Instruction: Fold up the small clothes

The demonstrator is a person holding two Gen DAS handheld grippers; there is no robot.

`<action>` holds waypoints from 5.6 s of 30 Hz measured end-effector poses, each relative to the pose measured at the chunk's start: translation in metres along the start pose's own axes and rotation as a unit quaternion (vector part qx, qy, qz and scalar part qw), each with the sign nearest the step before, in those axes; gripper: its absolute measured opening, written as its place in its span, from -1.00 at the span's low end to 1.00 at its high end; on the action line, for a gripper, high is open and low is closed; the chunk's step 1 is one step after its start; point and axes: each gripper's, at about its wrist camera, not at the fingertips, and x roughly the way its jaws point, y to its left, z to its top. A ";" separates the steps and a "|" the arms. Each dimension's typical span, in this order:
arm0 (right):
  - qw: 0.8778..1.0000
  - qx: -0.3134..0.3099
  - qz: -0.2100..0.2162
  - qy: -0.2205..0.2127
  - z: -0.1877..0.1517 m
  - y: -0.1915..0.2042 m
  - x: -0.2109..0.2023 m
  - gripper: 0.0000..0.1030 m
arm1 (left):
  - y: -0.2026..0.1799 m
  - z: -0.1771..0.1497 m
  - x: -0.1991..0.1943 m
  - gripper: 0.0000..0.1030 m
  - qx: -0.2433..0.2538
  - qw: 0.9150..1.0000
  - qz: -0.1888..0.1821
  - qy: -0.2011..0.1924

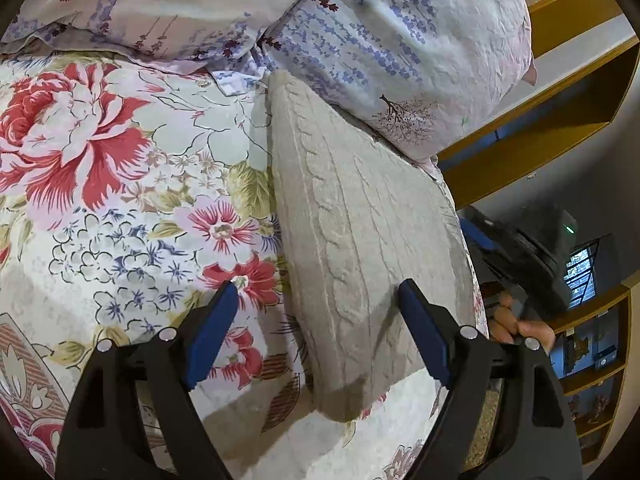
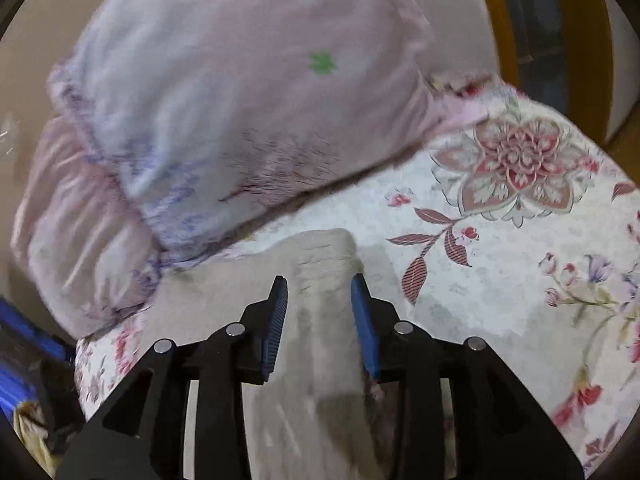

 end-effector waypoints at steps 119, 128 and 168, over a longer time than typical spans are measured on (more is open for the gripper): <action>0.994 -0.058 0.060 0.063 -0.077 0.103 0.035 0.05 | 0.029 0.004 -0.075 0.28 0.096 0.969 0.191 -0.121; 0.978 -0.142 0.123 0.094 -0.103 0.148 0.024 0.06 | -0.017 -0.027 -0.084 0.42 0.181 0.968 0.109 -0.135; 0.976 -0.196 -0.044 0.082 -0.193 0.139 -0.014 0.97 | 0.012 -0.123 -0.075 0.96 0.091 0.939 0.322 -0.078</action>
